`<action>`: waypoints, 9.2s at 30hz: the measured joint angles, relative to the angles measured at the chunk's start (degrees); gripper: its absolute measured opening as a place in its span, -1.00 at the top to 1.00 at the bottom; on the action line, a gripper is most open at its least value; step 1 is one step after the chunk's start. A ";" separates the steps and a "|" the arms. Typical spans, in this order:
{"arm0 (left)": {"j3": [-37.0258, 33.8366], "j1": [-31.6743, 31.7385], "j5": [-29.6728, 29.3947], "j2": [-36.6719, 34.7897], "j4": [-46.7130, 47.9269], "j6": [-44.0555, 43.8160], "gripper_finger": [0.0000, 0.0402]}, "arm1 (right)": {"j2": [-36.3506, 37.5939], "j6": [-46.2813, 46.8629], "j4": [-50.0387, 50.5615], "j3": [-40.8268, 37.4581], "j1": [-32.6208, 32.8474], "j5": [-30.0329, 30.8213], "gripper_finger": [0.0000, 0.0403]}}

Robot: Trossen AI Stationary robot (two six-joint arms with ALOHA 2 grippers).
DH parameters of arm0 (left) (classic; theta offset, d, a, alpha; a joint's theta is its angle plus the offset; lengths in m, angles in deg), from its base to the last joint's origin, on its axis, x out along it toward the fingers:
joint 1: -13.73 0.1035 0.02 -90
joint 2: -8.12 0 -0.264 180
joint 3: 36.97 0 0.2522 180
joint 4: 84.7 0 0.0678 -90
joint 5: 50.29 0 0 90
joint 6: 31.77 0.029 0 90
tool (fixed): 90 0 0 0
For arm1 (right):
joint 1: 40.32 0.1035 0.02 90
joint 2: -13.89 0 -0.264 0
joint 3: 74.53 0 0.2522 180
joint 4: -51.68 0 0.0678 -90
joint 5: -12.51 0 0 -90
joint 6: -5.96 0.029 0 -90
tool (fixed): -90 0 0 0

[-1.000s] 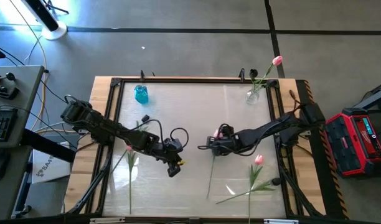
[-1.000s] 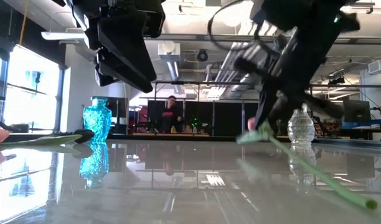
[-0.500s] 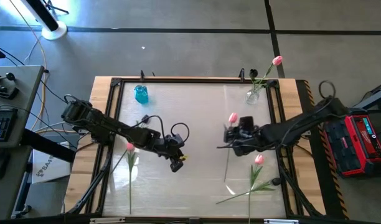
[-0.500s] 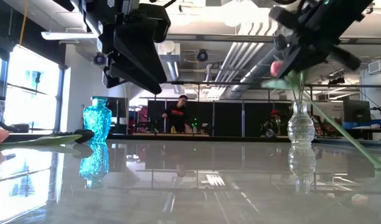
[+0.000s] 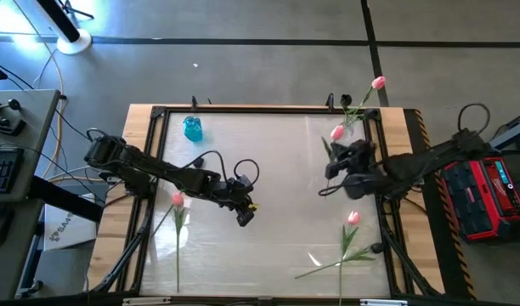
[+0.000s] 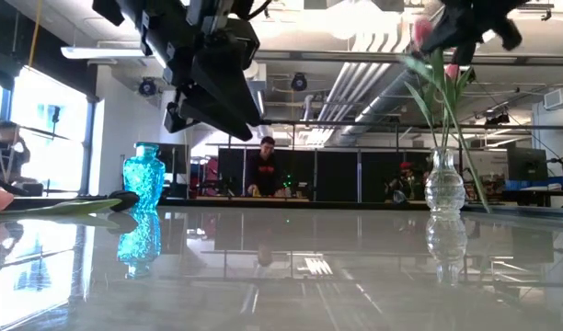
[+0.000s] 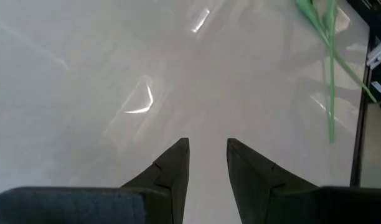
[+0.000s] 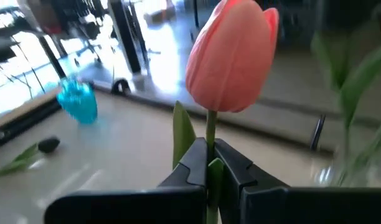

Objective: Sort flowers into vase by color
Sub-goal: Put the pink flower into the transparent vase, then adjust the transparent vase

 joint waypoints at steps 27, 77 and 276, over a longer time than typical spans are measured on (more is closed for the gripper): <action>0.05 22.16 10.88 0.00 -25.40 23.28 0.53 | 12.88 -76.09 -56.27 0.00 -26.65 -2.57 1.00; 1.16 31.57 9.30 0.00 -26.37 34.62 0.53 | 12.63 -43.48 -29.21 -0.02 -37.65 -6.35 0.39; 37.21 27.11 12.19 21.38 14.49 68.92 0.14 | -1.22 -27.33 9.77 5.20 -50.86 -74.40 -0.15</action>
